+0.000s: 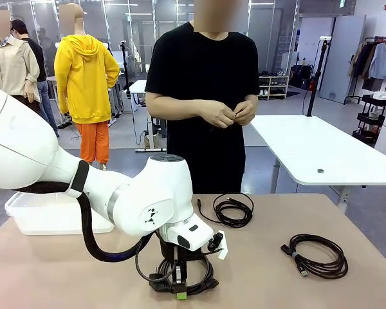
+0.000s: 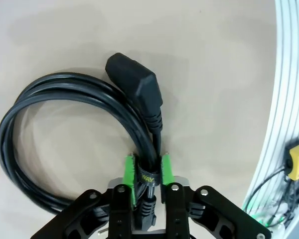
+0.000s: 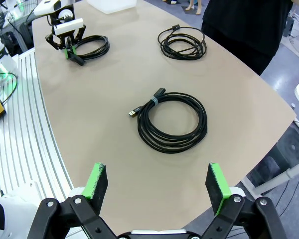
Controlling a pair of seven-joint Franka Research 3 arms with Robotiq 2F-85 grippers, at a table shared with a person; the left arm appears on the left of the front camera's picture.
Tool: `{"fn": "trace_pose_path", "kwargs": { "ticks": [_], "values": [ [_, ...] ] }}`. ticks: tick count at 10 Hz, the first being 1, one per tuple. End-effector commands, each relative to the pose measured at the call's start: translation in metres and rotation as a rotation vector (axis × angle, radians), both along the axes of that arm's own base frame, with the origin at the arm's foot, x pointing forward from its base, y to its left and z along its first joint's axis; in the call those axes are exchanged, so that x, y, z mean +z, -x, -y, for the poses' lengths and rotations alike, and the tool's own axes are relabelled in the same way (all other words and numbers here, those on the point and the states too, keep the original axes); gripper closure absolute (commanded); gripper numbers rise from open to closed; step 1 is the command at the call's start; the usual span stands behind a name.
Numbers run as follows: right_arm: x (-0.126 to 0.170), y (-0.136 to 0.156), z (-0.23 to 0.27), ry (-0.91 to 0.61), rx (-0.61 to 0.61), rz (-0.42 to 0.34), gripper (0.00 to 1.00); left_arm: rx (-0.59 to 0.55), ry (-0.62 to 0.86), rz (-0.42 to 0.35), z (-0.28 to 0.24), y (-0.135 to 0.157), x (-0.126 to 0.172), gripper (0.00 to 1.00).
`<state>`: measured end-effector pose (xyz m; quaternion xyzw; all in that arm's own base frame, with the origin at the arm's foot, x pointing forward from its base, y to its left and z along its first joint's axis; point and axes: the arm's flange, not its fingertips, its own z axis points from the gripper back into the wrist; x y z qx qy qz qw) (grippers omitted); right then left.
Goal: Organize and store the cables.
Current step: Place the Power Cable into the Organizing box.
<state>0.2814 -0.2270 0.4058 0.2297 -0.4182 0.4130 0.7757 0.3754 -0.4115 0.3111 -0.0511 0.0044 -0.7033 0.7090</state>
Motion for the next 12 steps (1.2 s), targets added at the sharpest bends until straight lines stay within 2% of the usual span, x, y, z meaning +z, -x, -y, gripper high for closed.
{"fn": "trace_pose_path", "kwargs": {
  "ticks": [1,3,5,6,7,9,10,12],
  "values": [
    [-0.002,-0.001,0.001,-0.001,0.006,0.023,0.00,0.001,-0.037,-0.013,0.006,-0.002,0.011,1.00],
    [-0.002,-0.001,0.001,-0.001,0.006,0.023,0.00,-0.017,-0.021,0.016,-0.002,-0.004,0.044,1.00],
    [-0.002,-0.001,0.001,-0.001,0.006,0.023,0.00,-0.116,-0.011,0.056,-0.024,0.000,0.112,1.00],
    [-0.002,-0.001,0.001,-0.001,0.006,0.023,0.00,-0.111,0.008,0.096,-0.039,0.001,0.147,1.00],
    [-0.002,-0.001,0.001,-0.001,0.006,0.023,0.00,-0.126,-0.015,0.110,-0.050,0.001,0.168,1.00],
    [-0.002,-0.001,0.001,-0.001,0.006,0.023,0.00,-0.191,-0.032,0.155,-0.074,0.001,0.196,1.00],
    [-0.002,-0.001,0.001,-0.001,0.006,0.023,0.00,-0.188,-0.022,0.187,-0.094,-0.002,0.209,1.00],
    [-0.002,-0.001,0.001,-0.001,0.006,0.023,0.00,-0.155,-0.056,0.202,-0.150,-0.013,0.225,1.00]
  ]
}}
